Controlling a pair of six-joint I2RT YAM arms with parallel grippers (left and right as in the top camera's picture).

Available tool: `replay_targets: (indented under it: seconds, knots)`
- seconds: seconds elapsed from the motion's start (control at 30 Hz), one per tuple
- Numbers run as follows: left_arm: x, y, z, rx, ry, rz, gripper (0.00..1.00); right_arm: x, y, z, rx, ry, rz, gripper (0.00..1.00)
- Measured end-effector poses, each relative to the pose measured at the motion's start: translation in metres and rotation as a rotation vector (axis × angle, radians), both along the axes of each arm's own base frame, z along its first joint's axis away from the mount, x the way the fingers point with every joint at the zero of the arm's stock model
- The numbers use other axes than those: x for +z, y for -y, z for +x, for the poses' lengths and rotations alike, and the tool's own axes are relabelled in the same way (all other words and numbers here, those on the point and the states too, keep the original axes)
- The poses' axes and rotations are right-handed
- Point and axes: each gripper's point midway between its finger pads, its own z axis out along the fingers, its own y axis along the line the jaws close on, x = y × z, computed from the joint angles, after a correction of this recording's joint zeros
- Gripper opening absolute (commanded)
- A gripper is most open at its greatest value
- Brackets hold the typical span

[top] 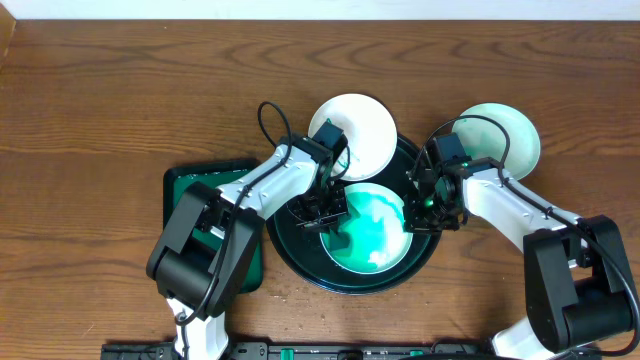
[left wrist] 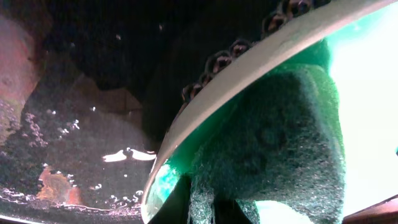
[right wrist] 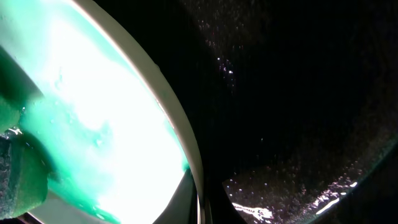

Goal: Clean dirty plates on tray and stack at the side
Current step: 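Scrub the plate with the sponge while the right gripper holds its rim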

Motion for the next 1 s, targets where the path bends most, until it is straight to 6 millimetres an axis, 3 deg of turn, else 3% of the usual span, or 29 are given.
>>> replay_targets:
  seconds: [0.43, 0.6, 0.8, 1.0]
  knots:
    - [0.001, 0.019, 0.012, 0.004, 0.046, -0.101, 0.07, 0.000, 0.000, 0.000, 0.000, -0.001, 0.000, 0.01]
    - [0.002, 0.047, 0.014, -0.040, 0.086, -0.190, 0.07, 0.000, 0.000, 0.000, 0.000, -0.001, 0.000, 0.01]
    - [0.004, 0.084, 0.001, -0.138, 0.126, -0.242, 0.07, 0.000, 0.000, 0.000, 0.000, -0.004, -0.001, 0.01]
    - [0.002, 0.084, 0.001, -0.168, 0.167, -0.175, 0.07, 0.000, 0.000, -0.001, 0.000, -0.009, -0.003, 0.01]
